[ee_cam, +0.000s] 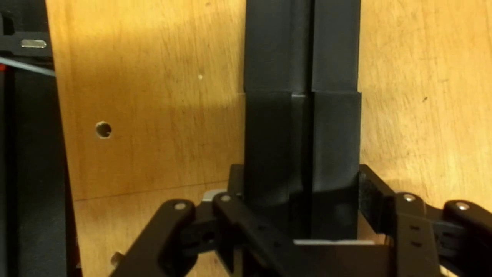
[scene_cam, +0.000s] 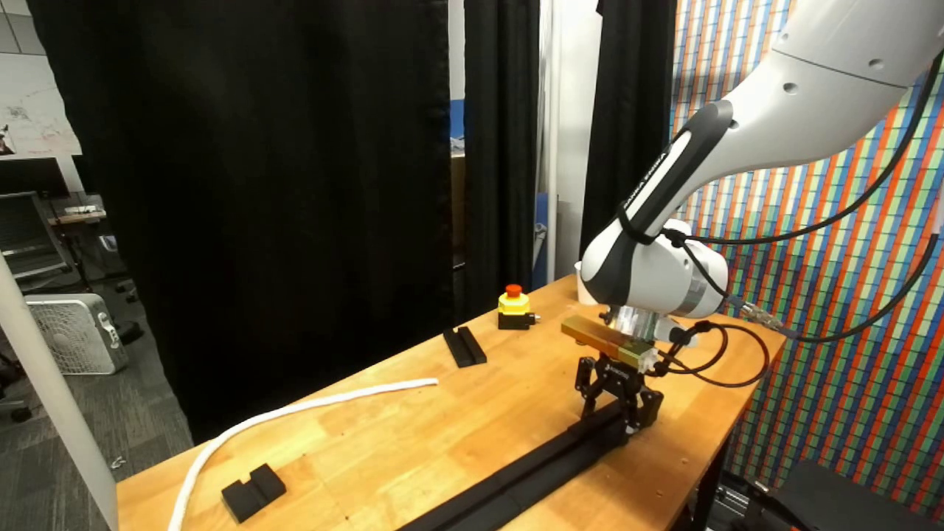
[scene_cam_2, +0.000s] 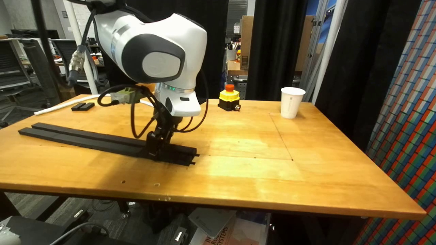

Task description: Join the four pieces of the black objects together

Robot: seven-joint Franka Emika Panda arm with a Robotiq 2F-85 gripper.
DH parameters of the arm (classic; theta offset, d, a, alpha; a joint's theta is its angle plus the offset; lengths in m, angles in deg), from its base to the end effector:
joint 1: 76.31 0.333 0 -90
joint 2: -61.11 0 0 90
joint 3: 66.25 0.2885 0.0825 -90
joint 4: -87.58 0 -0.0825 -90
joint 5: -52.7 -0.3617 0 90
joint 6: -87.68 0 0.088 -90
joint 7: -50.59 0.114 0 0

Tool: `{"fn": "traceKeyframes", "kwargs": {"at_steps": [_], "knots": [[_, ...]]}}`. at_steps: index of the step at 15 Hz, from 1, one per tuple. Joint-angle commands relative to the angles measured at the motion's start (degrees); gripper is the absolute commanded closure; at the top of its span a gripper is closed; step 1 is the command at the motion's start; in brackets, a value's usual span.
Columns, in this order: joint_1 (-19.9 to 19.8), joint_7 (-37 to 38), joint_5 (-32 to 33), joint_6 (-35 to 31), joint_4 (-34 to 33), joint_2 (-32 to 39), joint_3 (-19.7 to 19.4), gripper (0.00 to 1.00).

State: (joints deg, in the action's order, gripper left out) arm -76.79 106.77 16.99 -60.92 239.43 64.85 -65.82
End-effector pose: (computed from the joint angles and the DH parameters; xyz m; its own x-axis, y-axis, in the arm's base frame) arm 0.3965 -0.0095 0.1951 0.0287 -0.9518 -0.3055 -0.9991 -0.0372 0.0219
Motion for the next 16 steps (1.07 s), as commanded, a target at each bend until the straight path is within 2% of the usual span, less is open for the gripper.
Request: {"fn": "traceKeyframes", "kwargs": {"at_steps": [1, 11, 16], "knots": [[0.8, -0.2, -0.9, 0.7, 0.9, 0.9, 0.4, 0.54], [1.8, 4.4, -2.3, 1.3, 0.6, 2.0, 1.0, 0.54], [2.0, 5.1, -6.1, 0.4, 1.3, 2.0, 1.2, 0.54]]}}
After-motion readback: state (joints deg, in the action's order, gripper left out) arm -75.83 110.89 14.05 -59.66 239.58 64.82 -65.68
